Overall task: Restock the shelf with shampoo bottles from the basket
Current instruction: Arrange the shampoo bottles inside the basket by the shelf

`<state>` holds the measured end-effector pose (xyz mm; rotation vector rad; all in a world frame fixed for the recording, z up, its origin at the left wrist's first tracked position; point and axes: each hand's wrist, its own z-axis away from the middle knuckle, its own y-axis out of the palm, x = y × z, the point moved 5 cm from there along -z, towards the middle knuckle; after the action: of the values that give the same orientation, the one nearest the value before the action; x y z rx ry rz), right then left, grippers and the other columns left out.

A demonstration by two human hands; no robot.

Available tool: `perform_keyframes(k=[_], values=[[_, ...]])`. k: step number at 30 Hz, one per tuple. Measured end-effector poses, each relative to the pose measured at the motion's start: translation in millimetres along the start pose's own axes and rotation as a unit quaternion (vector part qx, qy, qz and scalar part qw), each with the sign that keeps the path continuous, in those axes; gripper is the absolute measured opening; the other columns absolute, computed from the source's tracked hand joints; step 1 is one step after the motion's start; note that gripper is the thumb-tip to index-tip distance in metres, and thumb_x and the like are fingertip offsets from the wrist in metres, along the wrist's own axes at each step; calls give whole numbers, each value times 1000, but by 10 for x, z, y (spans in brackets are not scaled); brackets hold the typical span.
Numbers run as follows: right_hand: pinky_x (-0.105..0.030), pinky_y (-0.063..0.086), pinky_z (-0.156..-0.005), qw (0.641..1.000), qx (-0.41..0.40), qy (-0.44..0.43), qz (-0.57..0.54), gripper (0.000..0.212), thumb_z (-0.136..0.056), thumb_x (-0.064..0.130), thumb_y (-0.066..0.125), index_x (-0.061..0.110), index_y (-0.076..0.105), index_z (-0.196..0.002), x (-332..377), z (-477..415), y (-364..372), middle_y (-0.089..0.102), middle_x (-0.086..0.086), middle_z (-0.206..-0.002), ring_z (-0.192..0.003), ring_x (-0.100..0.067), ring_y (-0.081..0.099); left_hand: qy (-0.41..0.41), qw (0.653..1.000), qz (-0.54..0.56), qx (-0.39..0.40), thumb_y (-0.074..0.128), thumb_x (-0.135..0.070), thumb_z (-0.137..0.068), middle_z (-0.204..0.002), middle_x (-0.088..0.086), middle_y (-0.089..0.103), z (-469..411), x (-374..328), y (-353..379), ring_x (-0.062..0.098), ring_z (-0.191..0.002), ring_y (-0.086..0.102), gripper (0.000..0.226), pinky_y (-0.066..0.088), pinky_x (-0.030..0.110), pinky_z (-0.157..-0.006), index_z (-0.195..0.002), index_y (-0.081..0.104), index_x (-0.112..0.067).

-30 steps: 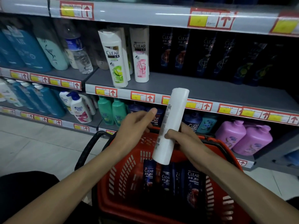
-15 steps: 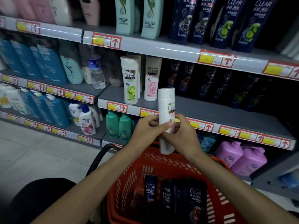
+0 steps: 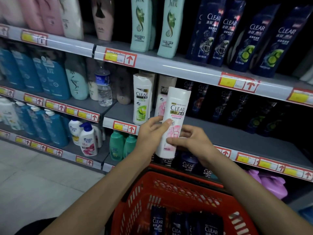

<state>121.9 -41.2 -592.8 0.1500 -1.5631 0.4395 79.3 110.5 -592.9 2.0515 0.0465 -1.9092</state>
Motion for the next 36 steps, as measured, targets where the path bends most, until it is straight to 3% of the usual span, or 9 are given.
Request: perform_keyframes(k=[2,9,13,20,22,24,29,33,36], values=[[-41,62,-90,1000,-19,-8,-5,45,-74,-3,86,6,71,-116,12,-126,19,79,-8,-102,-95,-25,77,18,999,-23,-20,74,-24,-90,-100,9,77,-80,-56,-33,14,-85,76,33,60,24,-69,-116,60,-8],[-40,64,-80,983,-136,-110,56,52,-68,5,92,13,74,-117,35,-547,70,79,3,-103,-92,-13,77,5,989,-149,-10,66,-25,-95,-101,4,72,-306,-28,-157,15,-98,69,34,52,30,-79,-128,59,-25],[-24,62,-74,973,-165,-151,66,58,-70,5,91,15,72,-124,89,-745,130,78,7,-106,-92,-5,75,-1,987,-161,11,62,-17,-97,-113,-11,65,-421,-14,-207,3,-107,60,50,44,21,-82,-144,51,-30],[-28,60,-88,954,-213,-174,121,65,-66,18,95,18,71,-126,19,-1035,214,70,3,-113,-97,-2,71,9,985,-171,28,52,2,-95,-100,-29,63,-603,71,-211,-21,-80,62,58,46,6,-71,-130,55,-44],[-27,61,-86,952,-218,-174,124,61,-69,22,94,20,72,-125,-17,-1064,233,70,4,-112,-96,-2,70,17,985,-170,22,53,-2,-98,-92,-35,63,-659,128,-203,-20,-79,62,53,46,10,-75,-119,55,-51],[-29,62,-83,950,-226,-169,130,56,-69,24,93,23,73,-122,-62,-1095,239,71,5,-110,-93,-2,70,12,986,-168,18,53,-6,-100,-80,-43,58,-686,171,-201,-22,-79,58,47,46,15,-80,-130,56,-43],[-36,63,-76,948,-242,-142,150,57,-63,31,93,25,74,-116,-181,-1201,262,74,6,-104,-89,-4,71,-4,983,-182,27,55,-13,-82,-93,-42,62,-736,251,-189,7,-110,62,60,51,45,-103,-127,54,-52],[-37,63,-73,941,-256,-138,172,52,-66,36,91,25,73,-114,-255,-1239,271,72,6,-103,-86,-5,70,-6,985,-169,31,56,0,-88,-102,-35,53,-727,246,-174,11,-117,59,72,49,46,-106,-151,42,-31],[-37,62,-75,938,-255,-138,190,57,-68,42,90,26,69,-118,-269,-1253,285,71,8,-106,-91,-6,69,-10,983,-182,29,55,-13,-78,-120,-27,55,-754,298,-184,13,-121,60,80,51,45,-104,-154,36,-34]])
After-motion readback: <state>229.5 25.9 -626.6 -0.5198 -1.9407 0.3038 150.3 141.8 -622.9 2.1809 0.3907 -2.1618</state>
